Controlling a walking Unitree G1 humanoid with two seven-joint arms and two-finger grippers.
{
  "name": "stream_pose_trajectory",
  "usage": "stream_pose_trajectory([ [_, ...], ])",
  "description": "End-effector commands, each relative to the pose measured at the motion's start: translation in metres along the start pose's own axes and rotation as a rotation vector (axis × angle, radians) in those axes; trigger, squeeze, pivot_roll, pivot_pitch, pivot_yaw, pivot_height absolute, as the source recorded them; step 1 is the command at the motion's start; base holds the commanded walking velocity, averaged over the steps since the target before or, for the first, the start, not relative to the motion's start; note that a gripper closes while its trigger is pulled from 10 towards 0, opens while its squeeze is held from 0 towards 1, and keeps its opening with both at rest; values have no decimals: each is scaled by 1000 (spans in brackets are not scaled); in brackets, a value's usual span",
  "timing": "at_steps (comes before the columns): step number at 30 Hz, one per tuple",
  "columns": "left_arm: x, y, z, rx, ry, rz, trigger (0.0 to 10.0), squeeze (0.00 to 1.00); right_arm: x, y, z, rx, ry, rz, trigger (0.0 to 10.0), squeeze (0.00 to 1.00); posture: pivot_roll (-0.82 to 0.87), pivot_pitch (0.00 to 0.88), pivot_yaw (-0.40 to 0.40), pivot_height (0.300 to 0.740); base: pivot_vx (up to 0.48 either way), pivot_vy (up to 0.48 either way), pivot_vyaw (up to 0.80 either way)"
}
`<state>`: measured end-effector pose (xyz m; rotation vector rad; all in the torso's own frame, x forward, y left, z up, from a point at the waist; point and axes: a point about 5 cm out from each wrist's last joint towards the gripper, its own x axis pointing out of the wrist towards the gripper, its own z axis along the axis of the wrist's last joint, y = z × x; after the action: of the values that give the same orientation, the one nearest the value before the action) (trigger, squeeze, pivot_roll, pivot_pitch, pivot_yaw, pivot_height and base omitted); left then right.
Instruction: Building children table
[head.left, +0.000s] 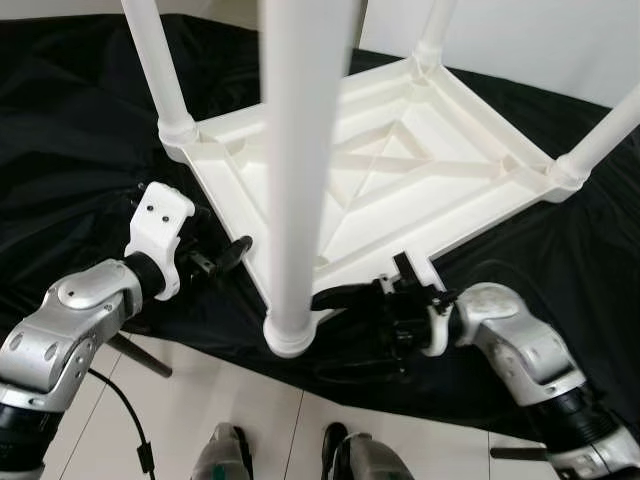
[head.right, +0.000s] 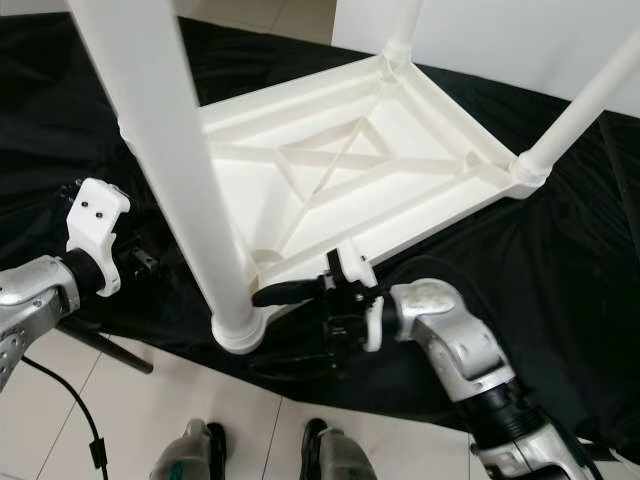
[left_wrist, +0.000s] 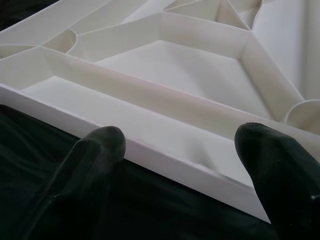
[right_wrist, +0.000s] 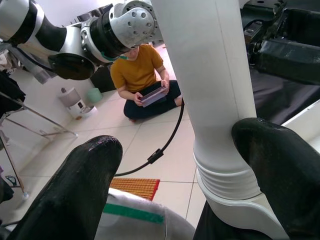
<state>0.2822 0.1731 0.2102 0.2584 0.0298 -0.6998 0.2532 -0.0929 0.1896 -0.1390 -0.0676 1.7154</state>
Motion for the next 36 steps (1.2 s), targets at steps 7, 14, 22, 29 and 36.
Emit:
stream_pose_trajectory([
  [7, -5, -15, -1, 7, 20, -223, 10000, 0, 24, -8, -1, -33, -44, -83, 10000, 0, 247, 211, -36, 740, 0, 0, 0],
  [14, -7, -13, 0, 9, 25, -219, 10000, 0, 3, -16, -3, -41, 3, -112, 10000, 0, 243, 210, -31, 740, 0, 0, 0],
  [22, -6, -12, 2, 11, 29, -230, 10000, 0, -1, -25, 2, -55, -10, -189, 10000, 0, 243, 204, -22, 740, 0, 0, 0],
  [29, -6, -11, 3, 17, 26, -230, 10000, 0, 16, -23, -1, -58, -44, -157, 10000, 0, 250, 197, -24, 740, 0, 0, 0],
  [36, -6, -10, 4, 23, 25, -222, 10000, 0, 37, -25, -1, -50, -92, -149, 10000, 0, 258, 187, -30, 740, 0, 0, 0],
])
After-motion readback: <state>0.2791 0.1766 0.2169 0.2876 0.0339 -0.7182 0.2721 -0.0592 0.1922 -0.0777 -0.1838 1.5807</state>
